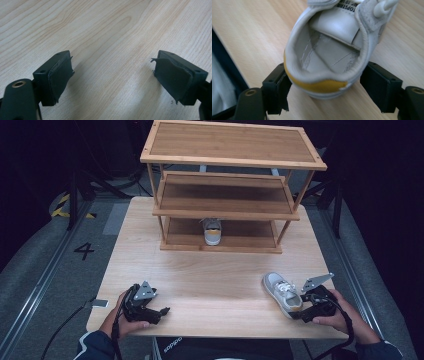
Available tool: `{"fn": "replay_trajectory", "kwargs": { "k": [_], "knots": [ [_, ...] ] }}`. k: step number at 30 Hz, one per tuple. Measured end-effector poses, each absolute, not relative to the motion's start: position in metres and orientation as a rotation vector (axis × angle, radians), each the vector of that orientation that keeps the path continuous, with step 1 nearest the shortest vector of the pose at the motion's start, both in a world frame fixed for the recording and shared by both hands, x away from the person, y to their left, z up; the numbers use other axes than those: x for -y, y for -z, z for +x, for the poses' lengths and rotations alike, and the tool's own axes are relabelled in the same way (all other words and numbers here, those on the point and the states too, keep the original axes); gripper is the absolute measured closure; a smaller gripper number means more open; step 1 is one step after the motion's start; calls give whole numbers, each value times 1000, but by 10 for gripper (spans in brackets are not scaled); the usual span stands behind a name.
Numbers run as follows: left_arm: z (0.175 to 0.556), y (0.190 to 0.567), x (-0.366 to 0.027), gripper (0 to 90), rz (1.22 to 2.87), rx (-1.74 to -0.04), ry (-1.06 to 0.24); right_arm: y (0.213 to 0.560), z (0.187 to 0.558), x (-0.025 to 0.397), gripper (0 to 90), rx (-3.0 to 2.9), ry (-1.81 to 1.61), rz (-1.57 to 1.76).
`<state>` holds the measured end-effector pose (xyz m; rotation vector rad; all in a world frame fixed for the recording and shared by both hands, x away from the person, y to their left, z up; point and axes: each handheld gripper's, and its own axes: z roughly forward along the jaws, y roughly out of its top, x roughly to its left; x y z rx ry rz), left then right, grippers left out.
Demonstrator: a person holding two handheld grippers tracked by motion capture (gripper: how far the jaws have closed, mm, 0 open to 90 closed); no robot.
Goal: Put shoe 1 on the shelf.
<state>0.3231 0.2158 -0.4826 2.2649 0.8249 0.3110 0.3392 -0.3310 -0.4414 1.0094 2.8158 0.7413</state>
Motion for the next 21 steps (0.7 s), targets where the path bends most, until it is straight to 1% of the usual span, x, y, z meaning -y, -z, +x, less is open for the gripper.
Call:
{"fn": "replay_trajectory", "kwargs": {
  "k": [6, 10, 14, 15, 21],
  "knots": [
    [323, 483, -215, 148, 2263, -833, -301, 440, 332, 311, 288, -2878, -778, 895],
    [323, 483, -215, 148, 2263, -834, -301, 435, 330, 311, 304, -2866, -772, 833],
    [323, 483, -215, 148, 2263, -834, -301, 417, 329, 315, 362, -2820, -864, 775],
    [323, 483, -215, 148, 2263, -834, -301, 412, 328, 315, 363, -2806, -870, 750],
    [323, 483, -215, 148, 2263, -833, -301, 399, 327, 302, 435, -2819, -892, 583]
  ]
}}
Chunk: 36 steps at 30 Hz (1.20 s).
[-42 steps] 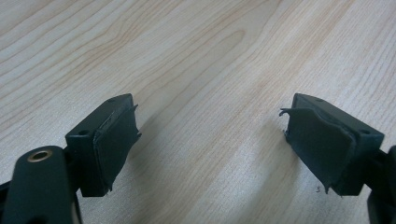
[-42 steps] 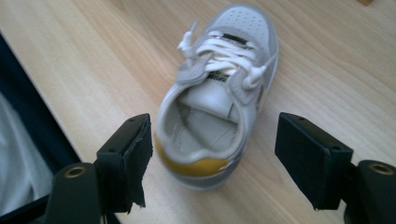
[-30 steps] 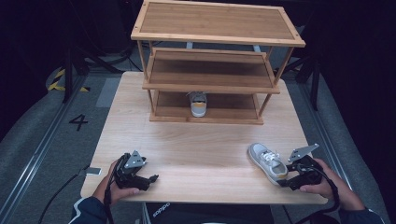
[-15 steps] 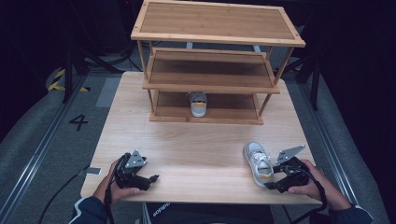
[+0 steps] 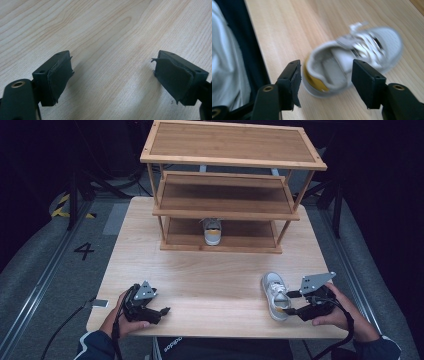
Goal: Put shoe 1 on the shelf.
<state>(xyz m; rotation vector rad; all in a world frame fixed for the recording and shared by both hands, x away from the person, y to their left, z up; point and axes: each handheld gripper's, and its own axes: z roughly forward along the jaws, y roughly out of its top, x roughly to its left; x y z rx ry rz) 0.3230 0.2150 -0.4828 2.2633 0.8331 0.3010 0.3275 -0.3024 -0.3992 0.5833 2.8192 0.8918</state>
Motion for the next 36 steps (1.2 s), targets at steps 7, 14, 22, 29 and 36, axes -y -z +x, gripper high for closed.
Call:
{"fn": "replay_trajectory", "kwargs": {
  "k": [7, 14, 22, 29, 36],
  "knots": [
    [323, 483, -215, 147, 2263, -832, -300, 415, 333, 271, 539, -2961, -665, 395],
    [323, 483, -215, 147, 2263, -832, -300, 438, 341, 259, 636, -3062, -550, 380],
    [324, 483, -215, 145, 2267, -826, -309, 434, 339, 261, 659, -3042, -621, 338],
    [325, 482, -214, 144, 2268, -829, -316, 435, 344, 258, 661, -3022, -628, 354],
    [325, 482, -214, 144, 2268, -829, -316, 436, 346, 258, 654, -3024, -648, 372]
  ]
}}
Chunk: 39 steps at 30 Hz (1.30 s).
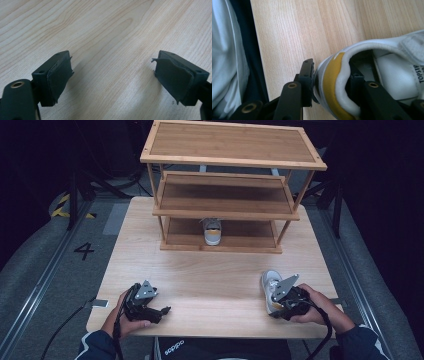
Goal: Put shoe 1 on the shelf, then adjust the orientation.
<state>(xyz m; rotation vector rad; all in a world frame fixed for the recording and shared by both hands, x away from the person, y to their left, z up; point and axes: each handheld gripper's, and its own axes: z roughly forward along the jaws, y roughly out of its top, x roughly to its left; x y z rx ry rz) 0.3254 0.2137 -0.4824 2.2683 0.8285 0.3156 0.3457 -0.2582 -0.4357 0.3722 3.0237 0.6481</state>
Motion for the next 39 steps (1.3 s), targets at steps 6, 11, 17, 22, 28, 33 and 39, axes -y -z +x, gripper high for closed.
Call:
{"fn": "replay_trajectory", "kwargs": {
  "k": [6, 11, 17, 22, 28, 33, 39],
  "knots": [
    [325, 482, -214, 145, 2269, -828, -316, 432, 346, 263, 621, -3016, -681, 423],
    [325, 482, -214, 145, 2269, -828, -316, 432, 343, 262, 677, -3011, -677, 384],
    [326, 482, -214, 145, 2268, -826, -310, 428, 342, 260, 697, -2985, -673, 362],
    [325, 482, -214, 146, 2270, -824, -315, 427, 345, 264, 698, -2971, -672, 371],
    [324, 482, -214, 148, 2263, -835, -312, 421, 346, 261, 698, -2957, -660, 302],
    [324, 482, -214, 148, 2265, -836, -319, 418, 348, 259, 698, -2951, -667, 259],
    [324, 482, -215, 148, 2266, -833, -318, 409, 359, 254, 697, -2928, -664, 211]
  ]
}}
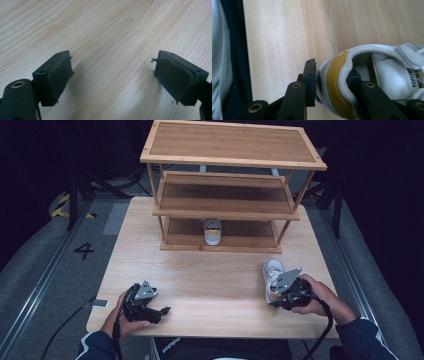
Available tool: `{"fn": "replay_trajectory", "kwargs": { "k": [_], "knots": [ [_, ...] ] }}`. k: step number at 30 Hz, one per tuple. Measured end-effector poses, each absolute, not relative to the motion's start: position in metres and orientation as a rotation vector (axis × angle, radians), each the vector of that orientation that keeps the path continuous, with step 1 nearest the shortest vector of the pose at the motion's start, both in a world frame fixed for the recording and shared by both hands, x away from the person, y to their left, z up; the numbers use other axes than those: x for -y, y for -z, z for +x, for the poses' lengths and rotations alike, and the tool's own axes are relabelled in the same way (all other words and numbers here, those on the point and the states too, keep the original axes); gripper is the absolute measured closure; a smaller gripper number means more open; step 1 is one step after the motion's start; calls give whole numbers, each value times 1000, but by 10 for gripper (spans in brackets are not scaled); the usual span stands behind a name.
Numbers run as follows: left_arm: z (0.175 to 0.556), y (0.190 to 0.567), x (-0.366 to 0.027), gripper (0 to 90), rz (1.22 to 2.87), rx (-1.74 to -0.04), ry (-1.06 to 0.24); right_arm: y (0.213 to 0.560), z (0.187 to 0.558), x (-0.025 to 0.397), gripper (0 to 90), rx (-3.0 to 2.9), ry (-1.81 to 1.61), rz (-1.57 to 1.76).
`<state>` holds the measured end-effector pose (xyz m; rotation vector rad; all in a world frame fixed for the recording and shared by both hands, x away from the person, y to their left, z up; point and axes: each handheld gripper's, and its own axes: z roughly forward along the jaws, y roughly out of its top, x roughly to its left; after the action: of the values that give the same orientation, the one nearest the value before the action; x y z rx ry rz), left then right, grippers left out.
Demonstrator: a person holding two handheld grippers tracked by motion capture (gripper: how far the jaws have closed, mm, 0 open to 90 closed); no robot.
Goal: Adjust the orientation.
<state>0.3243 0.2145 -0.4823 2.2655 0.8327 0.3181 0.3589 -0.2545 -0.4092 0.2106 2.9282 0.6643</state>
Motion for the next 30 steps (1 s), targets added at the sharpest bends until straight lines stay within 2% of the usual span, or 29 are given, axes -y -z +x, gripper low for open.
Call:
{"fn": "replay_trajectory", "kwargs": {
  "k": [11, 24, 30],
  "knots": [
    [324, 482, -215, 148, 2265, -837, -318, 393, 395, 230, 698, -2900, -668, 139],
    [324, 482, -215, 148, 2264, -836, -311, 395, 445, 180, 697, -2912, -536, 39],
    [324, 482, -215, 148, 2263, -833, -310, 395, 467, 159, 697, -2909, -507, 90]
  ]
}}
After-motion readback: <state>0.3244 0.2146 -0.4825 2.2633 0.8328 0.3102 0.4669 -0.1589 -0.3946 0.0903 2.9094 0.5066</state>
